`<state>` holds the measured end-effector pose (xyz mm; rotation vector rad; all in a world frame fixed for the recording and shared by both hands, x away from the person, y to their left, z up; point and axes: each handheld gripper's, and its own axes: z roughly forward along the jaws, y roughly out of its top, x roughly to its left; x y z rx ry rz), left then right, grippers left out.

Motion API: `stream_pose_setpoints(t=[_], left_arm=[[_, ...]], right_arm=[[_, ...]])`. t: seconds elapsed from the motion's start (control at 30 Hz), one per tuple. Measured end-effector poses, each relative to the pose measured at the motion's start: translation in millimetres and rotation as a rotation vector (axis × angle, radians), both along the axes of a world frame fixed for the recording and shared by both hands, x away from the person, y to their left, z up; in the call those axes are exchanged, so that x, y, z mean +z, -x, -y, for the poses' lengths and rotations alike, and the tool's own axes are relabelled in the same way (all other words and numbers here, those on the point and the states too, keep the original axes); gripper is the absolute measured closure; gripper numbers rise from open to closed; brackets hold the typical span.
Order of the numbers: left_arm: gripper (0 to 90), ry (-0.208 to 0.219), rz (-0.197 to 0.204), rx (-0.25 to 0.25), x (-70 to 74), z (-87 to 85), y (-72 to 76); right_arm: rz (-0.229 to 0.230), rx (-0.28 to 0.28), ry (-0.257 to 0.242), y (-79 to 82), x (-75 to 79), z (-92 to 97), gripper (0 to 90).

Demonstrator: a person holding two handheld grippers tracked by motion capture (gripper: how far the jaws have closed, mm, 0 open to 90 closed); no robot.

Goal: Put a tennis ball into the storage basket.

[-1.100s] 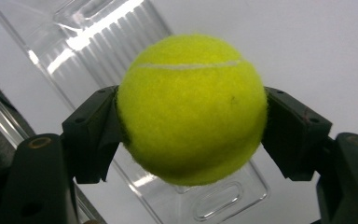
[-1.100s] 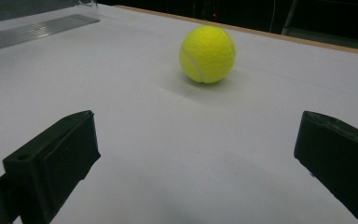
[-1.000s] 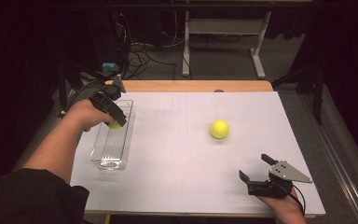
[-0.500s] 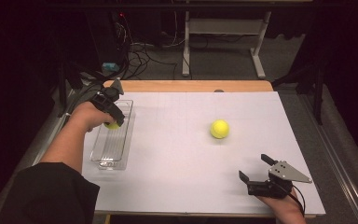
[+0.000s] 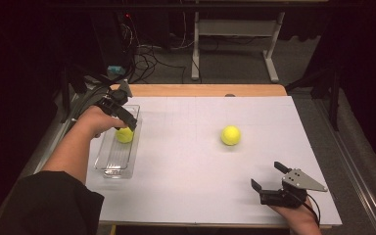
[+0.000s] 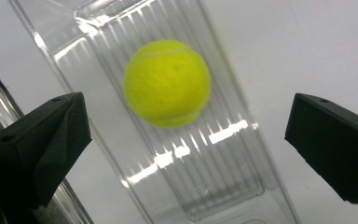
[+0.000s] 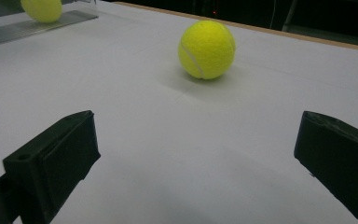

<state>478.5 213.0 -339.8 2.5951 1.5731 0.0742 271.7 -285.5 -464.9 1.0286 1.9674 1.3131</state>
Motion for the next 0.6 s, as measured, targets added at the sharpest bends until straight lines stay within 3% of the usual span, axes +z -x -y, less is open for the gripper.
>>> stream_pose_setpoints(t=[0.2,0.43,0.6], left_arm=[[0.9,-0.001,0.002,-0.088,-0.3,31.2,14.8],[0.9,-0.031,0.001,-0.189,-8.9,68.9,30.4],[0.9,-0.014,0.002,-0.244,-15.0,92.2,42.2]], right_arm=[[0.003,0.002,0.006,-0.1,0.3,-1.1,0.0],[0.009,0.002,0.004,1.5,1.4,-0.9,0.0],[0.009,0.001,0.003,1.4,1.7,-0.1,0.0]])
